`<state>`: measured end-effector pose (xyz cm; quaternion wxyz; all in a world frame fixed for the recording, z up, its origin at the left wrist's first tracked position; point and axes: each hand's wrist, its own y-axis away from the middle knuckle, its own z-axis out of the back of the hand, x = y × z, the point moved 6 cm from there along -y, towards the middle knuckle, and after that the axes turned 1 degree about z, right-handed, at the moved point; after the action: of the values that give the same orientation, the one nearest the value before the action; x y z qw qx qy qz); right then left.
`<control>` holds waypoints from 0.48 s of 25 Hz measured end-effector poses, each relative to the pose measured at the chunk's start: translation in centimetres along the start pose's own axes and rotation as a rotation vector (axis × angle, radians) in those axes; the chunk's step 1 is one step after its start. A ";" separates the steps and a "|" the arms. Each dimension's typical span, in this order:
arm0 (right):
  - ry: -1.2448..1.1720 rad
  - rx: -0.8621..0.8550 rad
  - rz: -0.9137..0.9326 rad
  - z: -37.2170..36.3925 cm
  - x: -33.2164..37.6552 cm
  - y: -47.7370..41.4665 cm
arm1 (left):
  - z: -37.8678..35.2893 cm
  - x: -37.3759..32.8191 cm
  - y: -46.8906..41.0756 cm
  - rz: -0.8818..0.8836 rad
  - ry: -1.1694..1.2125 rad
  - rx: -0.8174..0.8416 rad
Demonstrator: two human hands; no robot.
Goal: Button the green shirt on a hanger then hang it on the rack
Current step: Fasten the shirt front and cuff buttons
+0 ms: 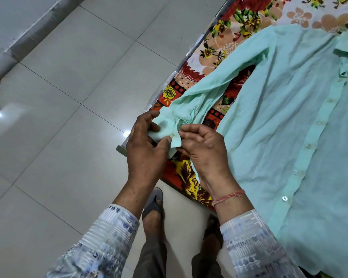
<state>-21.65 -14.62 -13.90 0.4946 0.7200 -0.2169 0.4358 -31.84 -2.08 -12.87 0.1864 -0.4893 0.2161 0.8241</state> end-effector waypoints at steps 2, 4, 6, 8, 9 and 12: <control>0.012 -0.024 0.040 0.0 0.1 0.0 | -0.3 0.5 -0.1 0.081 0.092 0.025; 0.104 -0.061 0.117 0.2 0.2 0.1 | -0.6 0.9 0.0 0.132 0.166 0.038; 0.171 -0.080 0.169 0.1 0.4 0.2 | -0.7 0.8 0.0 0.148 0.191 0.044; 0.176 -0.090 0.179 0.1 0.4 0.2 | -0.5 0.7 0.0 0.151 0.200 0.067; 0.188 -0.094 0.184 0.2 0.5 0.2 | -0.4 0.6 0.1 0.153 0.225 0.087; 0.365 -0.122 0.284 0.2 1.1 0.6 | -0.6 0.1 0.5 0.169 0.343 0.152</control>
<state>-21.47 -14.90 -12.69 0.5021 0.5604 -0.2489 0.6098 -31.77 -2.83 -13.15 0.1134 -0.5872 0.3469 0.7226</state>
